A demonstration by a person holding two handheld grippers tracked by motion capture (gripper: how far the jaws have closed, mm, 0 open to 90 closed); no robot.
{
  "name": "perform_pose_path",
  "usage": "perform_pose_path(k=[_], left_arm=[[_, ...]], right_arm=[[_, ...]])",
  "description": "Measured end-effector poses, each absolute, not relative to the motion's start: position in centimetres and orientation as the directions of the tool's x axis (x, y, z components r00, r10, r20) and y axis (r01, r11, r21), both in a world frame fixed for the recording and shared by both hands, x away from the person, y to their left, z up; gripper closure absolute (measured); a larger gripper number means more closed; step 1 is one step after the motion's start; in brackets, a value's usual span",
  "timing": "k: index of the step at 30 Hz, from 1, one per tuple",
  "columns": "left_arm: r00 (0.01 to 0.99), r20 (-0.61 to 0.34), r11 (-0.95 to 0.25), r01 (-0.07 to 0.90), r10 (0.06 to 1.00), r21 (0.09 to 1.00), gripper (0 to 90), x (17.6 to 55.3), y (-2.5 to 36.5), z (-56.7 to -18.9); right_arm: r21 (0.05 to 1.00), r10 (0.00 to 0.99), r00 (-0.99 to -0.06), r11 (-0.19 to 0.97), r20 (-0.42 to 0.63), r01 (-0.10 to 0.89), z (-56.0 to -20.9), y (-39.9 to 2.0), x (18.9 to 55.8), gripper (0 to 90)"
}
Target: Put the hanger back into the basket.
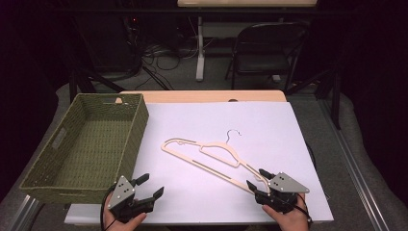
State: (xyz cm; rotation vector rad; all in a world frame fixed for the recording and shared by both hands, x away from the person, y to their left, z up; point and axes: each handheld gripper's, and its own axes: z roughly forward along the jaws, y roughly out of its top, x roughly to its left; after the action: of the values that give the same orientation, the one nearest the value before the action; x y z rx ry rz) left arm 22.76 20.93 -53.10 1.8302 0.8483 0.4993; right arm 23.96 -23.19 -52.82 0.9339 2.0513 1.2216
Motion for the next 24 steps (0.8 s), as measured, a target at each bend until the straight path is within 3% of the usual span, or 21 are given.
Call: perform_pose_path(k=[11,18,24], left_arm=[[0.677,-0.045,-0.240,0.321,0.735,0.916,26.1,22.4,20.5,-53.2],[0.691,-0.085,-0.222,0.342,0.718,0.913,24.8,23.0,20.3,-51.8],[0.706,-0.091,-0.217,0.334,0.703,0.917,25.0,24.2,19.8,-49.9]], right_arm=[[0.868,0.789,-0.612,0.345,-0.062,0.357,-52.7,-22.9,24.2,42.5],[0.776,0.753,-0.656,0.442,-0.048,0.450,-51.4,-22.5,25.4,42.3],[0.717,0.721,-0.688,0.523,-0.085,0.460,-50.1,-21.7,27.3,47.0]])
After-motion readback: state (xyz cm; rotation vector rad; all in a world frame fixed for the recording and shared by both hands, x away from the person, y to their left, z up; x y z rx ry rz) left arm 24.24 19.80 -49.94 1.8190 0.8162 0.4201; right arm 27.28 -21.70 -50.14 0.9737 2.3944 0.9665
